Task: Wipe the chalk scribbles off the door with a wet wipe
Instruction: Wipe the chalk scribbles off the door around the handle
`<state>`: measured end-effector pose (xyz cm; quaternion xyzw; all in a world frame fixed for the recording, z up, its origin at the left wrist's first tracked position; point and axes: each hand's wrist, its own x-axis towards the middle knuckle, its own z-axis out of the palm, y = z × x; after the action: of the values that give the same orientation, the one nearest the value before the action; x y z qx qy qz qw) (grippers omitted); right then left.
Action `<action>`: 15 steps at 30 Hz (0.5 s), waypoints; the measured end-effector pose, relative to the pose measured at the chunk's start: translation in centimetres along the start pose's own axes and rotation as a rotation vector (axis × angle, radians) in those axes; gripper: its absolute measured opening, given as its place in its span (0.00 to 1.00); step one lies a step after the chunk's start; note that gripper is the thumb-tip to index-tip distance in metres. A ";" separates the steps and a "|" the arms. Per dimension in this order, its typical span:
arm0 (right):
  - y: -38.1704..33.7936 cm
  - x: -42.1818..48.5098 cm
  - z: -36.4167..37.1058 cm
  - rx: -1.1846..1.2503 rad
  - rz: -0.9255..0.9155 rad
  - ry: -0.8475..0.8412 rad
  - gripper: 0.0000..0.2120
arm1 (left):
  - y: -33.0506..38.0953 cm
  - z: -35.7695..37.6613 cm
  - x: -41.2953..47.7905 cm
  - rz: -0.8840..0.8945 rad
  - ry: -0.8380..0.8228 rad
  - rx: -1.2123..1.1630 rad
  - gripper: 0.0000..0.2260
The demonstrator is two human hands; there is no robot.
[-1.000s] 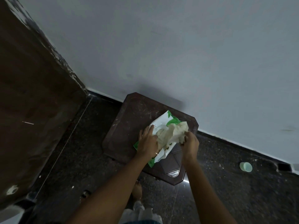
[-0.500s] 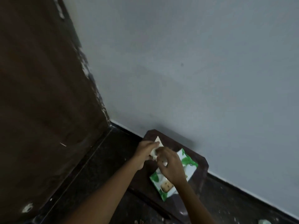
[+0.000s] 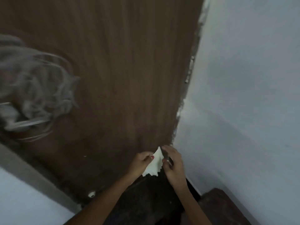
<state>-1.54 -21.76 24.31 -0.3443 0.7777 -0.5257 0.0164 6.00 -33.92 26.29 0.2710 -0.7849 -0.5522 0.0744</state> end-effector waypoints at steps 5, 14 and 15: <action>-6.2 4.2 7.4 -0.062 -0.149 -0.310 0.13 | -0.8 -10.8 -2.6 0.144 0.143 0.159 0.10; -16.8 8.2 18.7 0.499 0.141 -0.482 0.07 | -3.2 -26.2 -6.4 0.127 0.408 0.075 0.07; -17.6 8.4 19.8 0.581 0.173 -0.492 0.05 | -3.7 -27.3 -6.7 0.113 0.437 0.027 0.06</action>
<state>8.88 -46.05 32.87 -0.3744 0.5954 -0.6224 0.3434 24.29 -53.99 34.55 0.3407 -0.7713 -0.4649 0.2700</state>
